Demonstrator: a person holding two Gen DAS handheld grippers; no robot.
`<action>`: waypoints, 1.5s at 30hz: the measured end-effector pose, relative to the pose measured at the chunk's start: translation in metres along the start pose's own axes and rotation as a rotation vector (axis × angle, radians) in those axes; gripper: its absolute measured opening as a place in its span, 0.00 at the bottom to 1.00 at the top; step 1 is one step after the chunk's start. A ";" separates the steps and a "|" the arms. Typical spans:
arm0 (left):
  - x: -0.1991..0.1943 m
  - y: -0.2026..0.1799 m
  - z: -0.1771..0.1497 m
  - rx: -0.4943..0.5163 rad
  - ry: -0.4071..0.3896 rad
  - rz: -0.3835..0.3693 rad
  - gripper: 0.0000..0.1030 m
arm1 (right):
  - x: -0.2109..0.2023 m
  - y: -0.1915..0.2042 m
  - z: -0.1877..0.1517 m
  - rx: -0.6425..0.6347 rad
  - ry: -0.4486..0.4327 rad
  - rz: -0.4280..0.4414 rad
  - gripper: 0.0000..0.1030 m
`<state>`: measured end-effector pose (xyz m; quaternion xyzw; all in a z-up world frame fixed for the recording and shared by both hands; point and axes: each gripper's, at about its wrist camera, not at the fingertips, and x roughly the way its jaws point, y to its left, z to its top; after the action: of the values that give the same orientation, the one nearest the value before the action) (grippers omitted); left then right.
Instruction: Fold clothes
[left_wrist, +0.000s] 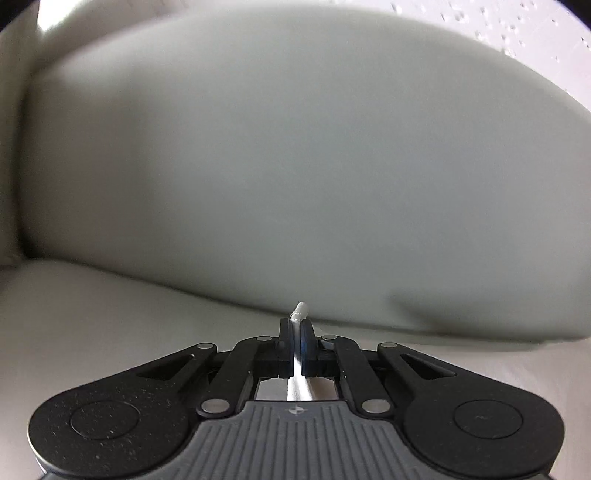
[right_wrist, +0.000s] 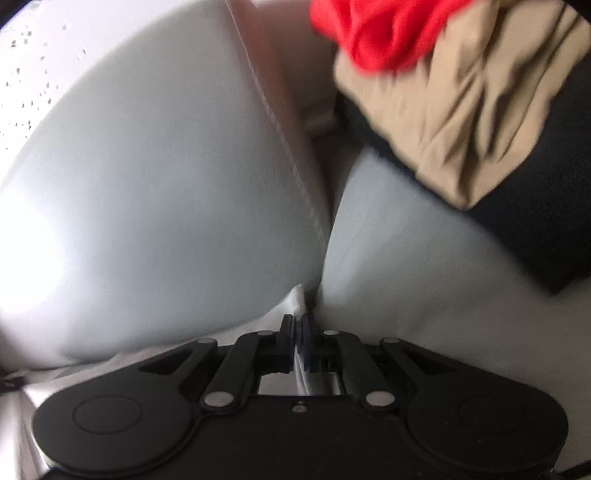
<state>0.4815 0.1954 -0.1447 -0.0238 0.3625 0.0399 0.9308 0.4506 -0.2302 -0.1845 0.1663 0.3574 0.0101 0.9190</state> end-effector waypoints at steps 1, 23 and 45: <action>0.002 -0.003 -0.003 0.017 -0.011 0.033 0.04 | 0.000 0.000 -0.003 0.004 -0.014 -0.011 0.03; -0.270 0.033 -0.067 0.170 -0.063 0.060 0.18 | -0.259 0.001 -0.012 -0.069 -0.191 0.015 0.23; -0.176 -0.031 -0.165 0.010 0.028 0.023 0.13 | -0.149 -0.005 -0.092 0.080 0.145 0.186 0.13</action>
<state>0.2442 0.1421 -0.1471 -0.0153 0.3758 0.0484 0.9253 0.2783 -0.2279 -0.1523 0.2341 0.4062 0.0933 0.8784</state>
